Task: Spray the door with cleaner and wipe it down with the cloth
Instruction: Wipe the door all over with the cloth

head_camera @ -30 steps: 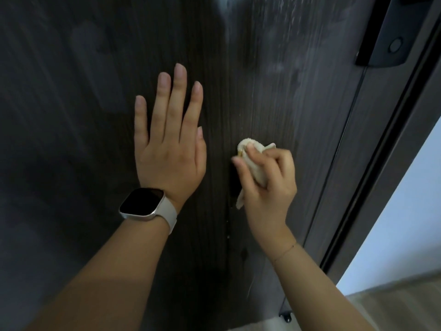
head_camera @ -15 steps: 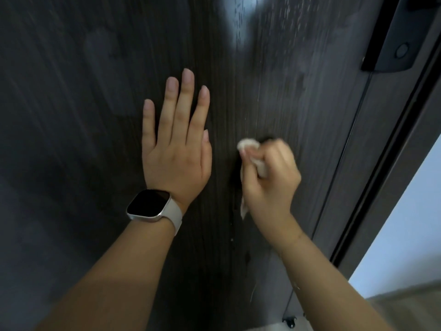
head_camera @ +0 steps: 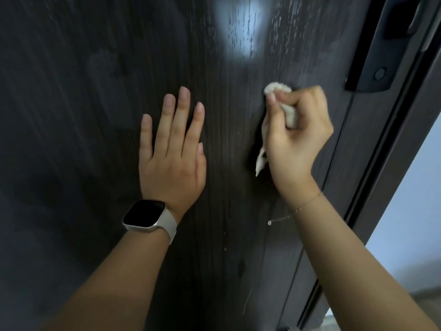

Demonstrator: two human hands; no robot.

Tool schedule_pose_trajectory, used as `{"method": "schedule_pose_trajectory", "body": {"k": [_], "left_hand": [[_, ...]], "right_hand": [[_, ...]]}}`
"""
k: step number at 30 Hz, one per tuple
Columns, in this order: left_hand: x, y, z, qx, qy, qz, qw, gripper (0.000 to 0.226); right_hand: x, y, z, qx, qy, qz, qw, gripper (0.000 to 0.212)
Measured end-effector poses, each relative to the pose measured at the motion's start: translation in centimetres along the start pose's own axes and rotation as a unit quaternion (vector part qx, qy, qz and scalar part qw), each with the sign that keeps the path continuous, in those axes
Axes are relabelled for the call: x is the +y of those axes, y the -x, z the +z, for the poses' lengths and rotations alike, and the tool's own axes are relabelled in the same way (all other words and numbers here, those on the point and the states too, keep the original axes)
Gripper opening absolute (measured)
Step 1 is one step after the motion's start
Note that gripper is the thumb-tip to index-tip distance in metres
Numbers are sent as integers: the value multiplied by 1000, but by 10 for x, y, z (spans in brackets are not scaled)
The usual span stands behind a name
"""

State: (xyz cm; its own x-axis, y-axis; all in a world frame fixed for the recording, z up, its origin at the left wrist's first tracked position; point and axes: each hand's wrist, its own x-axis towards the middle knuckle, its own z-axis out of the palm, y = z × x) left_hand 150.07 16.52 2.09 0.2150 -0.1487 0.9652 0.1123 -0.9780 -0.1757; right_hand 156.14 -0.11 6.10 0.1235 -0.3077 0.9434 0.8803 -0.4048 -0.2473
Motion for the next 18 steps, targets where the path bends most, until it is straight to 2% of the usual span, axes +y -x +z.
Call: {"method": "schedule_pose_trajectory", "body": {"k": [2,5,8,10,13,14,18], "left_hand": [[1,0,0,-4,-1,1,1000,50],[0,1,1,-7,-4,1,1000,51],[-1,1,0,-8,-2,2,1000,52],[-1,0,-1,-5,2,0,1000,51],[0,0,0,-5,8,-3,1000,51],[0,0,0,-4,7,-1,1000,51],[-2,0,2,-2,5,0,1000,51]], "right_hand": [[-4,-3,3,-3,7,-14,1000,14],[-1,22,-6,-114,38,-72,990,11],[2,16,-15,-179,62,-107,976,9],[-2,-7,-7,-164,62,-93,980,13],[-14,-28,4,-97,33,-41,994,16],[-14,-22,4,-100,36,-44,993,16],[5,59,-25,-219,74,-106,967,18]]}}
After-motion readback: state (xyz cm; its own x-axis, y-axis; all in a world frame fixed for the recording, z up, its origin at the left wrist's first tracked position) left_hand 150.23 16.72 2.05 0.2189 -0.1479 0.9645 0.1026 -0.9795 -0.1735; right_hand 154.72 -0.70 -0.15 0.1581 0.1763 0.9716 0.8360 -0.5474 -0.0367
